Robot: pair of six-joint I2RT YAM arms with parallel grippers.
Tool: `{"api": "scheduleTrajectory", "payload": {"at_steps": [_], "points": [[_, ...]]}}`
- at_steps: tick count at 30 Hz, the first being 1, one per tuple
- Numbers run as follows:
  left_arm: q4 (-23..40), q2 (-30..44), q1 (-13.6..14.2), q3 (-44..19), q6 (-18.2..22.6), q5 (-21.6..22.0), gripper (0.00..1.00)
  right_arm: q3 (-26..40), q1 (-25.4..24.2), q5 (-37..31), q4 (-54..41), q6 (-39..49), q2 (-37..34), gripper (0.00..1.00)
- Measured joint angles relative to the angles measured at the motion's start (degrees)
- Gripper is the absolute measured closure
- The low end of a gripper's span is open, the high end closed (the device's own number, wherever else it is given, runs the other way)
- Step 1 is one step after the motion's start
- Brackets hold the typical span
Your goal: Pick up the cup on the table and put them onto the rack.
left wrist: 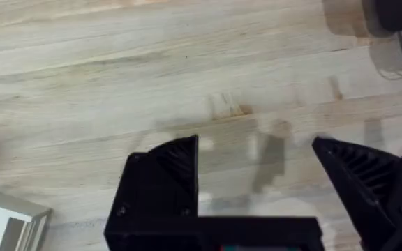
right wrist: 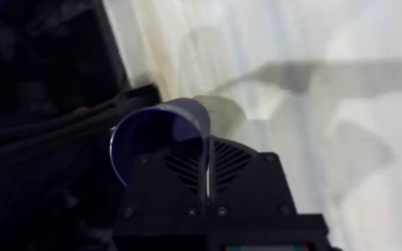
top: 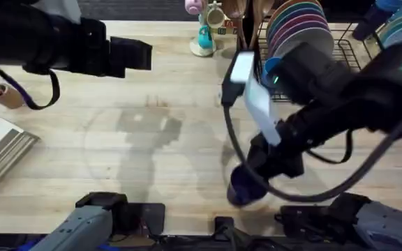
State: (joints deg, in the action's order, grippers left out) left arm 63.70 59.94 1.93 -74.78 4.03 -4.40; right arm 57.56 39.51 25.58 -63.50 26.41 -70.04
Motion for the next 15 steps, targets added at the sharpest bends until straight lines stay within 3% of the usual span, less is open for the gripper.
{"api": "scheduleTrajectory", "payload": {"at_steps": [5, 11, 13, 14, 15], "points": [[0.00, 0.00, 0.00, 0.00, 0.00, -0.02, 0.009, 8.07, -2.98, -4.14, -1.44, 0.44, 0.02, 0.970], [0.00, 0.00, 0.00, 0.00, 0.00, 0.00, 0.008, 15.44, -10.08, -6.01, -1.49, 0.63, 0.02, 0.970], [0.00, 0.00, 0.00, 0.00, 0.00, -0.01, 0.008, 17.19, -13.35, -6.32, -1.47, 0.63, 0.01, 0.970], [0.00, 0.00, 0.00, 0.00, 0.00, -0.02, 0.008, 18.95, -20.03, -6.73, -1.20, 0.63, 0.02, 0.970], [0.00, 0.00, 0.00, 0.00, 0.00, -0.01, 0.008, 19.19, -21.19, -6.75, -1.09, 0.63, 0.02, 0.970]]}}
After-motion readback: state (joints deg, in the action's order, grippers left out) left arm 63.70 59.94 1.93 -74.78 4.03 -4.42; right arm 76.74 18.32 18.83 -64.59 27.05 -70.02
